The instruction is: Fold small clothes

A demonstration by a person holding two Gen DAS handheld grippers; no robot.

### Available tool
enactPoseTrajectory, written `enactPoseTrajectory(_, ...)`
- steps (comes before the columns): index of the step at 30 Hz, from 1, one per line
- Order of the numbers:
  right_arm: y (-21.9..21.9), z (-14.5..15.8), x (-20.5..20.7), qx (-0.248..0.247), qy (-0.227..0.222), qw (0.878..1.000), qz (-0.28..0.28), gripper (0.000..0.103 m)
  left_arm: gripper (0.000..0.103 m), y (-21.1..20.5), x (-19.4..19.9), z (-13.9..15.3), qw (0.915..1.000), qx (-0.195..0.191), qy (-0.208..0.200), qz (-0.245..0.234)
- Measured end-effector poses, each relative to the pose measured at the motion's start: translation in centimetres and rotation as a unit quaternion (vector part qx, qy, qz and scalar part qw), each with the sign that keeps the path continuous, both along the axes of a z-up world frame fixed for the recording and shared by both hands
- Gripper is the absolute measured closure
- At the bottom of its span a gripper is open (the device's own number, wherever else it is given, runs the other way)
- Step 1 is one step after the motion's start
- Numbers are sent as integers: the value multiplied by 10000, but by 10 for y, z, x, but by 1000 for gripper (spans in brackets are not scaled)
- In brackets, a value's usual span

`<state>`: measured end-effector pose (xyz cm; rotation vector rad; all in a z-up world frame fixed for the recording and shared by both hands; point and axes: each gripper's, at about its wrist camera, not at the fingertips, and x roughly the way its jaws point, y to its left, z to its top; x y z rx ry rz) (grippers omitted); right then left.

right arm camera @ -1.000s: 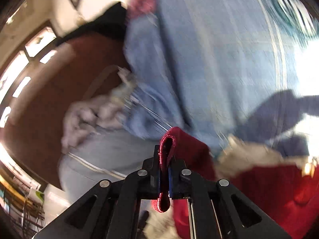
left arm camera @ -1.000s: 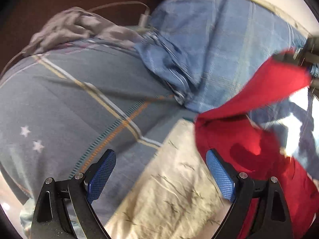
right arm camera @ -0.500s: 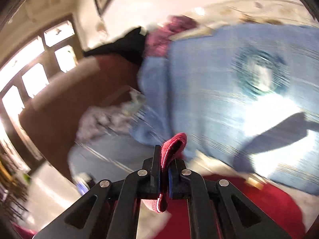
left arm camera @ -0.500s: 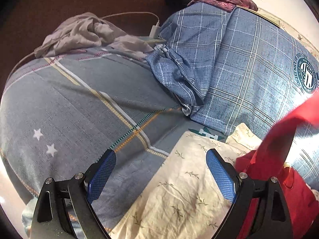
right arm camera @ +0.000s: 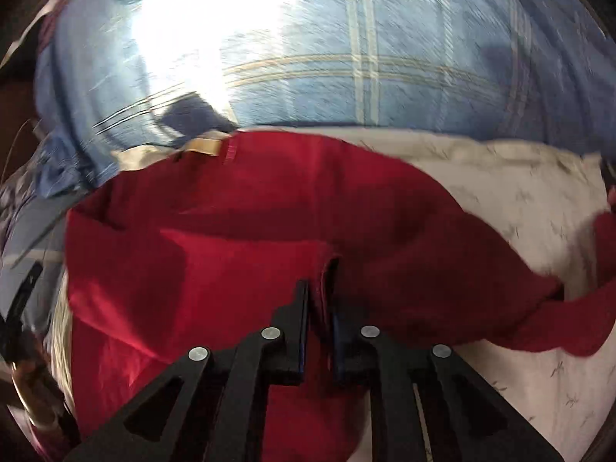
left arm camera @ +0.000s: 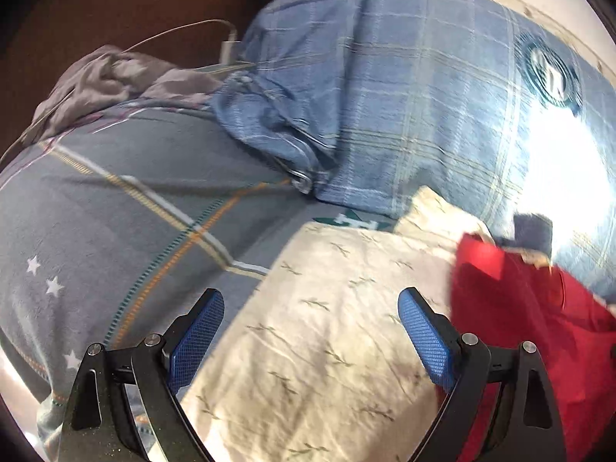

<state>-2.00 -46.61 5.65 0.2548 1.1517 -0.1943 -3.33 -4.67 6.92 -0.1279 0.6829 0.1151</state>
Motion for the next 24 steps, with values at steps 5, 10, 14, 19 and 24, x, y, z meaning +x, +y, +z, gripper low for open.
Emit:
enactPoseTrajectory(5, 35, 46, 8, 71, -882, 9959, 178, 43, 11, -16, 4, -8, 9993, 98, 199, -292)
enactPoseTrajectory(10, 131, 50, 58, 977, -1203, 9732, 1701, 43, 11, -32, 11, -17, 9971, 329, 417, -551)
enactPoseTrajectory(14, 208, 18, 113, 1188, -885, 9583, 2442, 44, 11, -36, 18, -25, 9949, 521, 662, -555)
enactPoseTrajectory(19, 236, -50, 171, 1987, 192, 9549, 2198, 42, 11, -26, 23, -19, 9966, 382, 592, -423)
enactPoseTrajectory(24, 250, -69, 192, 3200, 223, 9226, 2141, 41, 11, -10, 26, -17, 9979, 190, 570, -227)
